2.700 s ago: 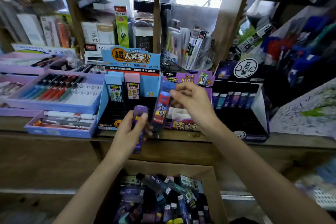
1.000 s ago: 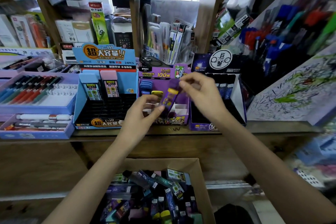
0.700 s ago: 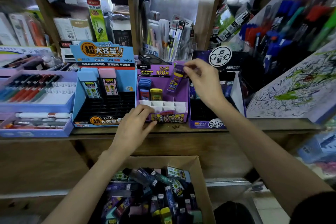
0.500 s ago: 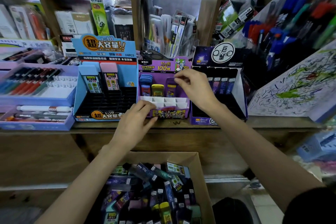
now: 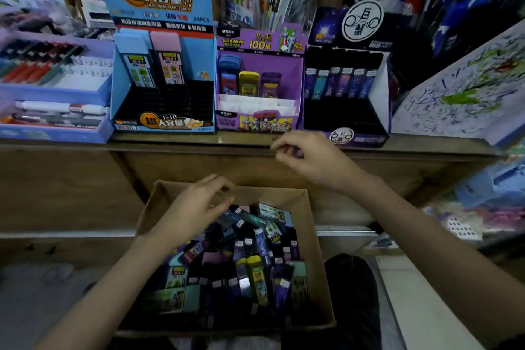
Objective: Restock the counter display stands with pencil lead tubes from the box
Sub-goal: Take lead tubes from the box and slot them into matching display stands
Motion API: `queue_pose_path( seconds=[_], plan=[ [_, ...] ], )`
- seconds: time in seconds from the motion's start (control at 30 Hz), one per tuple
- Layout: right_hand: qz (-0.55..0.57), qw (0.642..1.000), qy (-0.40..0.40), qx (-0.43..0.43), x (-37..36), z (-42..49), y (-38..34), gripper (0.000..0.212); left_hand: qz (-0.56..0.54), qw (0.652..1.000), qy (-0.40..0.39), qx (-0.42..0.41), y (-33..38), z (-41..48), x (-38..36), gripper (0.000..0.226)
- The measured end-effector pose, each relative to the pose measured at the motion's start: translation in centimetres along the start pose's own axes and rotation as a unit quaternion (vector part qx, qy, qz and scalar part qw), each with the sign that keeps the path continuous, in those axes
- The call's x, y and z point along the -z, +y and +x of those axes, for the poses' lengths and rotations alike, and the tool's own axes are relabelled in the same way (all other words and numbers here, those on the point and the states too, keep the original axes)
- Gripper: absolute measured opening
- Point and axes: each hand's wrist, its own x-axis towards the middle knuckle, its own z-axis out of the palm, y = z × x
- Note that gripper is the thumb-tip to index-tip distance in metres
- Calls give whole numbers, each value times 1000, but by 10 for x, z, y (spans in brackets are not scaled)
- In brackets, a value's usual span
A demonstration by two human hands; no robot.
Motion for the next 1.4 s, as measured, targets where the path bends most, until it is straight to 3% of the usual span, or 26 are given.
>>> queue_pose_path(
  seconds=[0.13,0.27,0.37,0.5,0.73,0.9,1.13,1.23,1.4],
  plan=[
    [18,985,-158,-73,-68,-44,26,23,-28,991,-82,104,-36,-35,-45,22],
    [60,946,-249,-196,-136,-80,48,24,-55,971,-144,185,-65,-67,-79,27],
    [54,928,-247,-275,-175,-99,59,34,-88,958,-158,224,-73,-80,-100,33],
    [17,908,-215,-359,-206,-112,67,56,-78,943,-144,289,-76,-83,-123,58],
    [27,922,-266,-280,-219,-120,66,70,-27,948,-134,287,-76,-81,-143,63],
    [26,935,-250,-250,-219,-117,67,44,-11,946,-162,279,-71,-78,-149,57],
    [72,912,-351,-199,-189,-107,77,37,-76,958,-119,251,-69,-81,-146,48],
    [29,924,-349,-156,-184,-111,83,38,-124,953,-119,248,-68,-82,-143,44],
    [153,906,-340,-200,-184,-114,81,35,-181,944,-135,242,-68,-83,-142,35]
  ],
)
